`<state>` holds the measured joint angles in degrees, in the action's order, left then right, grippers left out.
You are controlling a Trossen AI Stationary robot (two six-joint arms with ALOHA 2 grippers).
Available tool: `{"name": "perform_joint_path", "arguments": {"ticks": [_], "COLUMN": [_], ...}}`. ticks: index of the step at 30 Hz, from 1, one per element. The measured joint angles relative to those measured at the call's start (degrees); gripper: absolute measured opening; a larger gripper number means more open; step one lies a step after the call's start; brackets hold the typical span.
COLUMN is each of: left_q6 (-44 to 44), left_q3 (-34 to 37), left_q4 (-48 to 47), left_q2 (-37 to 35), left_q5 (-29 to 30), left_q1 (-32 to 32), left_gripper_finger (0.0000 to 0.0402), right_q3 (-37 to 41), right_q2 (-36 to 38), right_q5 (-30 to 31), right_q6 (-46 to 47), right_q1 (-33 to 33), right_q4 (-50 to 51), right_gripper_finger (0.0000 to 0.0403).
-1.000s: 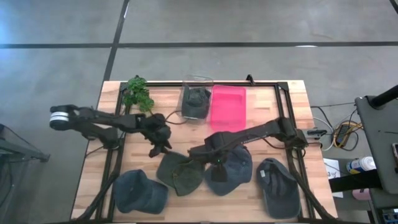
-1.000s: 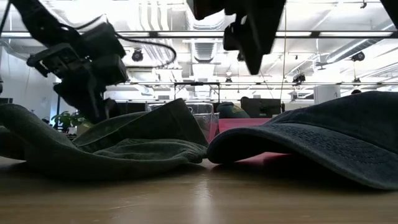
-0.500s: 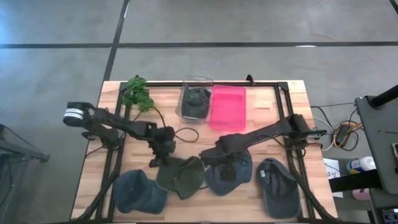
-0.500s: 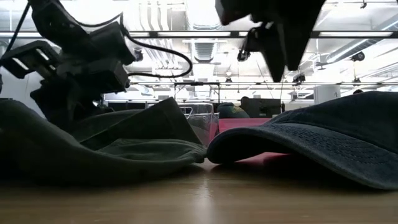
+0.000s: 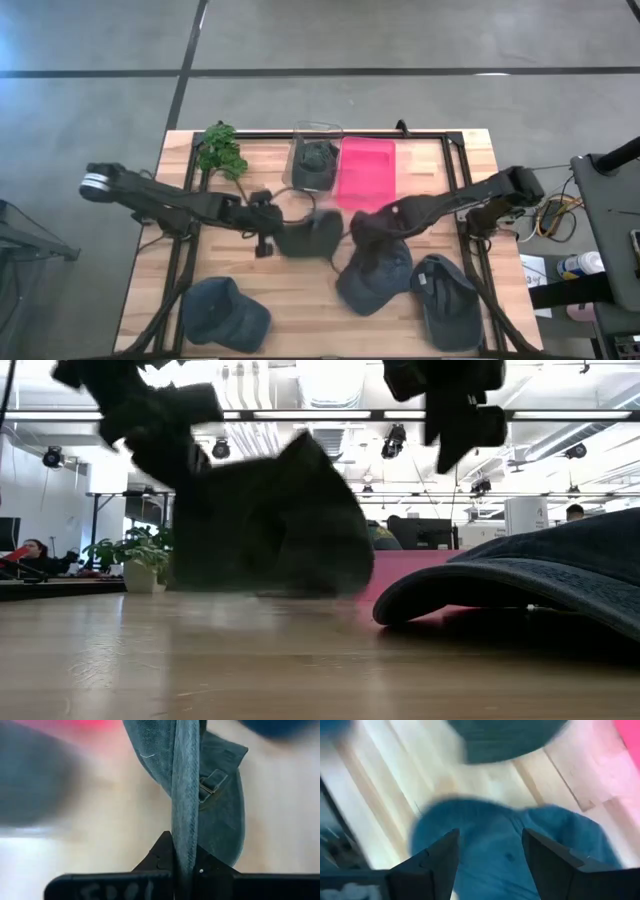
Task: Pick & Place hat
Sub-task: Put the black cap into the transparent bin
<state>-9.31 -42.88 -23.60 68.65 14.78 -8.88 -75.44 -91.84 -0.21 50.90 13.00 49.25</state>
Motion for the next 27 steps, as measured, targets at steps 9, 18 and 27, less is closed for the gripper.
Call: {"name": "perform_joint_path", "arguments": {"ticks": [9,18,27], "left_q6": [3.3,21.3,39.3], "left_q3": [-0.1,0.0,0.0], "left_q4": [-0.2,5.4,16.4], "left_q2": [-6.3,-2.1,6.7], "left_q5": [26.7,55.0,61.7], "left_q1": [-7.5,-14.0,-14.2], "left_gripper_finger": [0.0003,0.0003,0.0006], "right_q3": [19.3,34.2,36.3], "right_q2": [19.5,30.6,23.9], "right_q5": [0.4,-2.4,-9.9], "right_q6": [28.0,45.5,56.5], "right_q1": [-11.1,-20.2,-25.1], "right_q4": [-32.7,-48.3,-60.6], "right_gripper_finger": [0.0205,0.0205,0.0205]}}
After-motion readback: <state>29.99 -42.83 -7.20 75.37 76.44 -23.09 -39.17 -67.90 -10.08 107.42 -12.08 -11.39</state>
